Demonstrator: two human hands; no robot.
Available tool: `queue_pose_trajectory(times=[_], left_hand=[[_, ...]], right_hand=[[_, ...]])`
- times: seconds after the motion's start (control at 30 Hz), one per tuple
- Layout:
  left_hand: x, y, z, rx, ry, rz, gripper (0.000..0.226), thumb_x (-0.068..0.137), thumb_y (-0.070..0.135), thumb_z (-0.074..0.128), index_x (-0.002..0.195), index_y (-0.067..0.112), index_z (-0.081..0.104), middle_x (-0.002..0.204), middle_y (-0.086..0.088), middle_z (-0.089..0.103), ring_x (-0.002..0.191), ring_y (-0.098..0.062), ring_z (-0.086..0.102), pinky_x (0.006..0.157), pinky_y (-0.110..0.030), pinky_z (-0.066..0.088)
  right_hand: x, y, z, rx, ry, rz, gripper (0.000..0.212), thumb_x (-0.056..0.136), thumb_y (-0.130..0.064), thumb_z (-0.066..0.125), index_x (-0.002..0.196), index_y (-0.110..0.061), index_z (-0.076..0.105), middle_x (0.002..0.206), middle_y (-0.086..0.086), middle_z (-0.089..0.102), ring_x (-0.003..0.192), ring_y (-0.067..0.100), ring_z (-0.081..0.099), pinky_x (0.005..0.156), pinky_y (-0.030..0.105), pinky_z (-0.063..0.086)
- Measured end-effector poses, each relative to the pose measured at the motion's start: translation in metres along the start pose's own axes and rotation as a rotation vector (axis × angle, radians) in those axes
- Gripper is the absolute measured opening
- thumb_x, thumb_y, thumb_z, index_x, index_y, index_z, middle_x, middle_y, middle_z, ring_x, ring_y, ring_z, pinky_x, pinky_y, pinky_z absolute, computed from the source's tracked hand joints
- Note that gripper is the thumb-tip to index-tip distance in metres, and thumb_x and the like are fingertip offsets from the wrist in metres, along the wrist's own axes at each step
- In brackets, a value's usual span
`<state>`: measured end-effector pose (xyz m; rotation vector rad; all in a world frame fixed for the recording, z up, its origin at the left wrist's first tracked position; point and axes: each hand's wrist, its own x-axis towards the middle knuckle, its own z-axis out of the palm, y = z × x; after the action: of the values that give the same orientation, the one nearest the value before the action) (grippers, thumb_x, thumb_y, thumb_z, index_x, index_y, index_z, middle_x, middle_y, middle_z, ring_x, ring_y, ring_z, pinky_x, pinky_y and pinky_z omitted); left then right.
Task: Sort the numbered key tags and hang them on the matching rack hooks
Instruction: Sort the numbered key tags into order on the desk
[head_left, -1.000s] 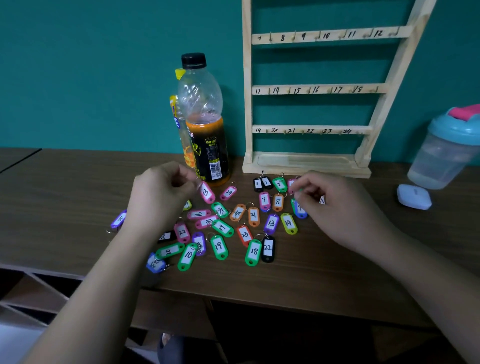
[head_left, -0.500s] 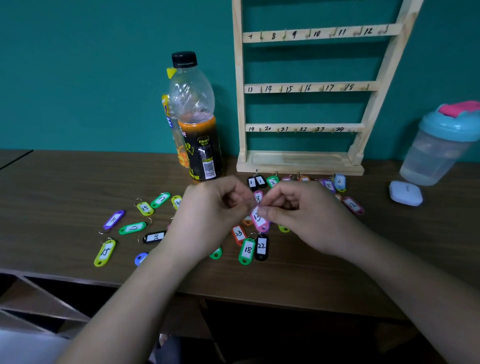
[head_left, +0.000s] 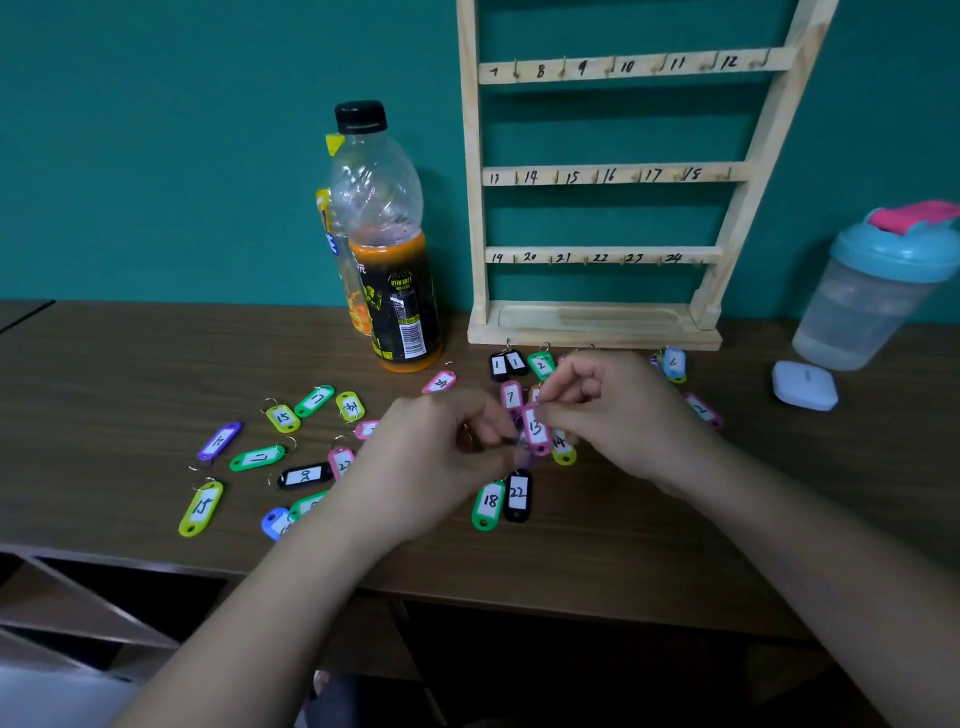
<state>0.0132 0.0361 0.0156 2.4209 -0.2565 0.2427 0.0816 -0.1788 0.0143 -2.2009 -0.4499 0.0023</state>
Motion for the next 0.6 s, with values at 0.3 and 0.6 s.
queue_pose_trajectory(times=[0.3, 0.6], left_hand=[[-0.011, 0.004, 0.012, 0.098, -0.099, 0.078, 0.019, 0.080, 0.044, 0.086, 0.092, 0.034, 0.075, 0.084, 0.014, 0.065, 0.084, -0.003, 0.058, 0.064, -0.014, 0.039], [-0.015, -0.014, -0.007, 0.156, -0.102, -0.035, 0.015, 0.081, 0.041, 0.087, 0.090, 0.034, 0.075, 0.084, 0.016, 0.068, 0.085, 0.000, 0.060, 0.066, -0.013, 0.040]], right_hand=[[0.000, 0.001, 0.012, -0.128, 0.051, 0.036, 0.014, 0.089, -0.032, 0.084, 0.081, -0.029, 0.074, 0.073, -0.011, 0.075, 0.064, -0.002, 0.069, 0.053, 0.014, 0.045], [-0.005, -0.003, 0.020, -0.221, 0.109, -0.057, 0.010, 0.094, -0.034, 0.079, 0.089, -0.032, 0.071, 0.075, -0.015, 0.071, 0.075, -0.010, 0.064, 0.059, 0.011, 0.041]])
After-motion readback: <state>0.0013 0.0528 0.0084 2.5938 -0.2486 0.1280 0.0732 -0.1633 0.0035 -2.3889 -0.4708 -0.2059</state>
